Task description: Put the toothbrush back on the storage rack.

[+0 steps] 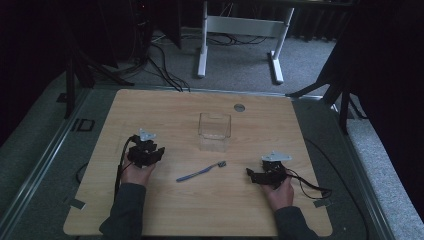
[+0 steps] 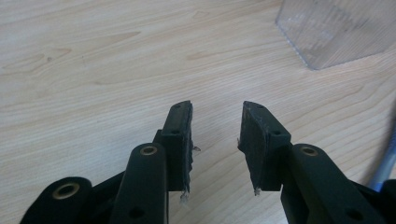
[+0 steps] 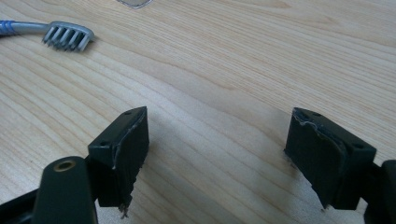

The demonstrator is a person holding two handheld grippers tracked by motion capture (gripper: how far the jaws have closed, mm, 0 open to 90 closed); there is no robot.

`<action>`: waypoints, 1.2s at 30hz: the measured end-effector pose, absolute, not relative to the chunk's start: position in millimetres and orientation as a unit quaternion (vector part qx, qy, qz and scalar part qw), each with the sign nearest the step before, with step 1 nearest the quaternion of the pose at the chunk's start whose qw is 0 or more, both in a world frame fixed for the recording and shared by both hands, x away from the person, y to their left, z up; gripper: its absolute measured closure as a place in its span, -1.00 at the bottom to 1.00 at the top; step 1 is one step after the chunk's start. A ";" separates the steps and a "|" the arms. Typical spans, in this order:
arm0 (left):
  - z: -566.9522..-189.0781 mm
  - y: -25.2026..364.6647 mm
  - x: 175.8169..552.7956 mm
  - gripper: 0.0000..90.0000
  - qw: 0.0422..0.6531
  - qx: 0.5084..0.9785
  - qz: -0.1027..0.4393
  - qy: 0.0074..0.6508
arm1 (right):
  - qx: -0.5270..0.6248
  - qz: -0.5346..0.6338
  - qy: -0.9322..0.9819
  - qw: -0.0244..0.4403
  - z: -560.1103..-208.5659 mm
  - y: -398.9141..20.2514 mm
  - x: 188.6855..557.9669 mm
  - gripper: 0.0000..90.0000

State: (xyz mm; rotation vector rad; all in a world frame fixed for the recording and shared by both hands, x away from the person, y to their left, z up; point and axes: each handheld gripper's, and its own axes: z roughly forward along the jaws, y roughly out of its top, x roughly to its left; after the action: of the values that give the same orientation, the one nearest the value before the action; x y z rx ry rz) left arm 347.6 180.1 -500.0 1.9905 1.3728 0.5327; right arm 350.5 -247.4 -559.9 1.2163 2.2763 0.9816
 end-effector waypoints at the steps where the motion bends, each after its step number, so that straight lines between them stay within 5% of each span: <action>1: -498.3 178.2 347.9 0.41 0.326 0.761 0.203 0.522 | 0.433 0.349 0.809 0.189 -559.9 -247.3 350.6 -0.53; 36: -479.5 147.0 349.9 0.45 0.338 0.781 0.184 0.492 | 0.432 0.350 0.810 0.189 -559.9 -246.9 351.1 -0.53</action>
State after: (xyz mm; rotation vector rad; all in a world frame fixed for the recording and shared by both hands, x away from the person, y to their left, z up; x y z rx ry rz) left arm 349.9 147.0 -479.5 2.0339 1.2817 0.4805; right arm 351.1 -246.9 -559.9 1.2152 2.2766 0.9836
